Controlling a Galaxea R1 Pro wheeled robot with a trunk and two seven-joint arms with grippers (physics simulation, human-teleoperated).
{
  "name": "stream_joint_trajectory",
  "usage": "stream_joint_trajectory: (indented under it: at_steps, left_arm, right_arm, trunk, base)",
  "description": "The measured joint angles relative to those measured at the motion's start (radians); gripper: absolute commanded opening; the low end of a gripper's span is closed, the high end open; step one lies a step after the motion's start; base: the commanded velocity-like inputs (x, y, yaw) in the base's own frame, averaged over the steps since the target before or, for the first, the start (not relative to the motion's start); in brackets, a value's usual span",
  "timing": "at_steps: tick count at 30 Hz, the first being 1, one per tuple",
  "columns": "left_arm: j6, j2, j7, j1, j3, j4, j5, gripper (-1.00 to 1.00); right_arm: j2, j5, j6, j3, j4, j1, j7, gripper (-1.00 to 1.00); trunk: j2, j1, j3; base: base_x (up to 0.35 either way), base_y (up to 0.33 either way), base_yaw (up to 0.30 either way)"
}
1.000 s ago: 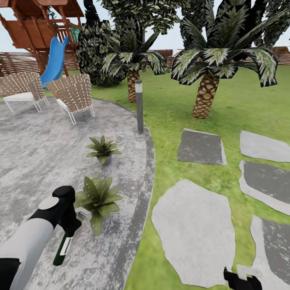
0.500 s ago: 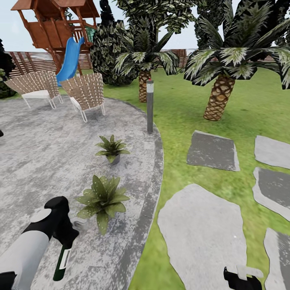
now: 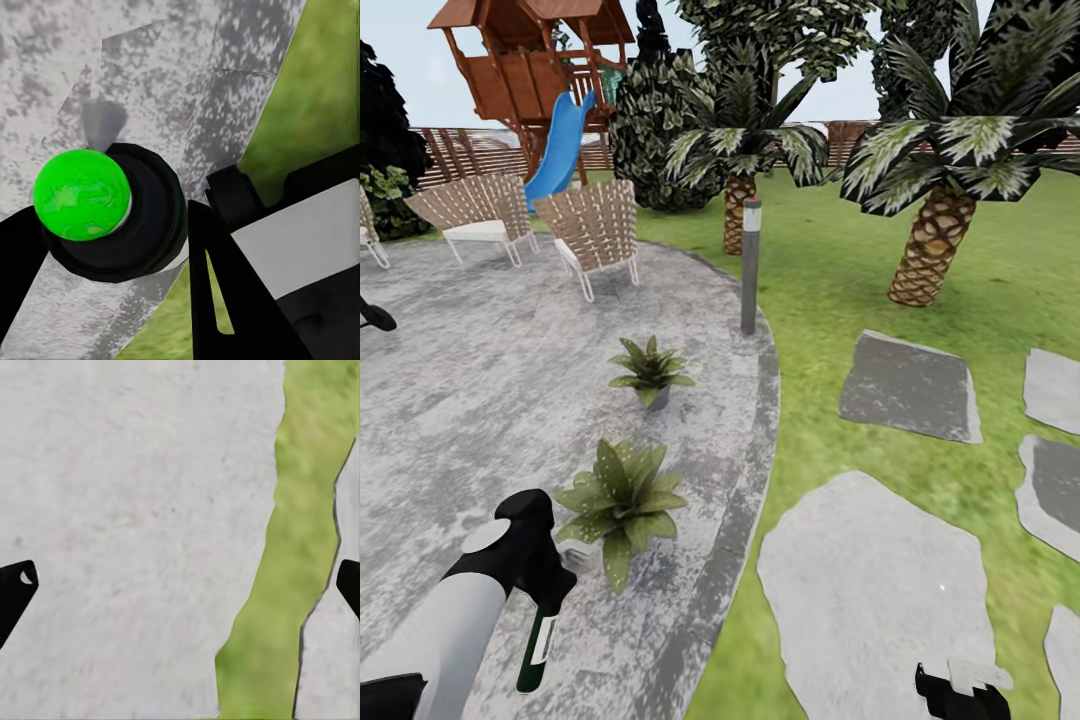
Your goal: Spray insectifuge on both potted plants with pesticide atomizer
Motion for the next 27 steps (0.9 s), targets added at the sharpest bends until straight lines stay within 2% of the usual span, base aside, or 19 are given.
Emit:
stream_joint_trajectory:
  at_steps: [11,17,19,21,23,27]
  left_arm:
    - [0.0,0.004,0.001,0.0,0.002,0.0,-0.001,-1.0]
    - [0.0,0.012,0.001,0.0,0.005,-0.002,-0.001,-1.0]
    - [0.0,0.015,0.001,0.0,0.024,-0.002,-0.001,-1.0]
    - [0.0,0.015,0.005,0.0,0.058,-0.003,-0.002,-1.0]
    - [0.0,0.012,0.029,0.0,0.077,-0.004,-0.003,-1.0]
    - [0.001,0.006,0.082,0.0,0.089,-0.004,-0.002,-1.0]
  right_arm:
    - [0.0,-0.001,0.001,0.0,0.0,0.0,0.0,1.0]
    - [0.001,-0.001,0.0,0.0,0.0,0.0,0.0,1.0]
    - [0.001,-0.001,0.001,0.0,0.0,0.0,0.0,1.0]
    - [0.001,-0.001,0.0,0.0,0.0,0.0,0.0,1.0]
    - [0.001,-0.001,0.0,0.0,0.0,0.0,0.0,1.0]
    - [0.001,-0.001,0.0,0.0,0.0,0.0,0.0,1.0]
  trunk:
    - [0.0,0.001,0.0]
    - [0.0,0.0,0.0]
    - [0.0,0.0,0.0]
    - [0.0,0.0,0.0]
    - [0.0,0.0,0.0]
    - [0.0,0.0,0.0]
  base:
    - [-0.041,-0.264,0.002]
    - [-0.027,-0.269,0.204]
    - [0.11,-0.248,0.27]
    - [0.22,-0.181,0.275]
    - [0.254,-0.069,0.276]
    - [0.069,-0.015,0.277]
